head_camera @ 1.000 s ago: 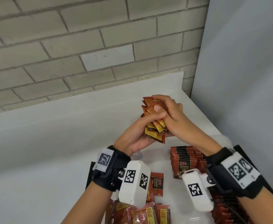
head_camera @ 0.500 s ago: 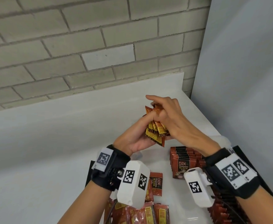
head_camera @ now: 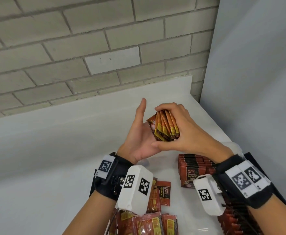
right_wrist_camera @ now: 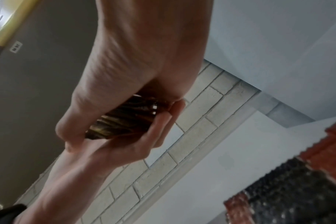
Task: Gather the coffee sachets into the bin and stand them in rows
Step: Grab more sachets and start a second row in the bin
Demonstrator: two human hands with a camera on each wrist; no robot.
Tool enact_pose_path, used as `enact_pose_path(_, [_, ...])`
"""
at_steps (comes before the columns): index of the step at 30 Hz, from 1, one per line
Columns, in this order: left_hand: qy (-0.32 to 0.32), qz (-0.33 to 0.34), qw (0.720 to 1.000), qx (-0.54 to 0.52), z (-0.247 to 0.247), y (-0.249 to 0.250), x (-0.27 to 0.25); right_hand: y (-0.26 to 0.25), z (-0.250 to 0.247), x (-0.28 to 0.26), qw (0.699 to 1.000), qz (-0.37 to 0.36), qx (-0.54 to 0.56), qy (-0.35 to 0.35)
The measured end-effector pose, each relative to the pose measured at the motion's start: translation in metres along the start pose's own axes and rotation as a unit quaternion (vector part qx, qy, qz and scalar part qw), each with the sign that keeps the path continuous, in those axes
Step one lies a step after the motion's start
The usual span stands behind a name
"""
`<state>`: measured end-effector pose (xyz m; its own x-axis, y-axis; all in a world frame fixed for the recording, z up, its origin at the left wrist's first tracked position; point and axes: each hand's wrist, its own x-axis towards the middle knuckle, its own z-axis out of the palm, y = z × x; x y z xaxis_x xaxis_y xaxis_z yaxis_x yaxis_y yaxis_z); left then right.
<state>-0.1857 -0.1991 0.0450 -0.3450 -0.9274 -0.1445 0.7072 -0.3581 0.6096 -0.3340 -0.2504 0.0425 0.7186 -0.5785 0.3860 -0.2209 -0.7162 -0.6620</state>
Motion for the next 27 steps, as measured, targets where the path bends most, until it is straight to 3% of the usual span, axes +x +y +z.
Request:
enact_pose_path(7, [-0.003, 0.012, 0.998, 0.056, -0.007, -0.001, 0.002, 0.001, 0.002, 0.003, 0.998, 0.004, 0.042, 0.043])
enact_pose_path(14, [-0.014, 0.024, 0.993, 0.113, -0.006, -0.002, 0.001, -0.002, 0.005, 0.001, 0.997, 0.003, 0.071, 0.042])
enact_pose_path(19, [0.012, 0.045, 0.995, 0.083, -0.001, -0.002, -0.001, -0.001, 0.008, 0.001, 0.997, -0.019, 0.071, 0.006])
enact_pose_path(27, [0.068, 0.054, 0.995, 0.047, 0.000, 0.001, 0.001, 0.000, 0.014, -0.001, 0.998, 0.000, 0.066, 0.005])
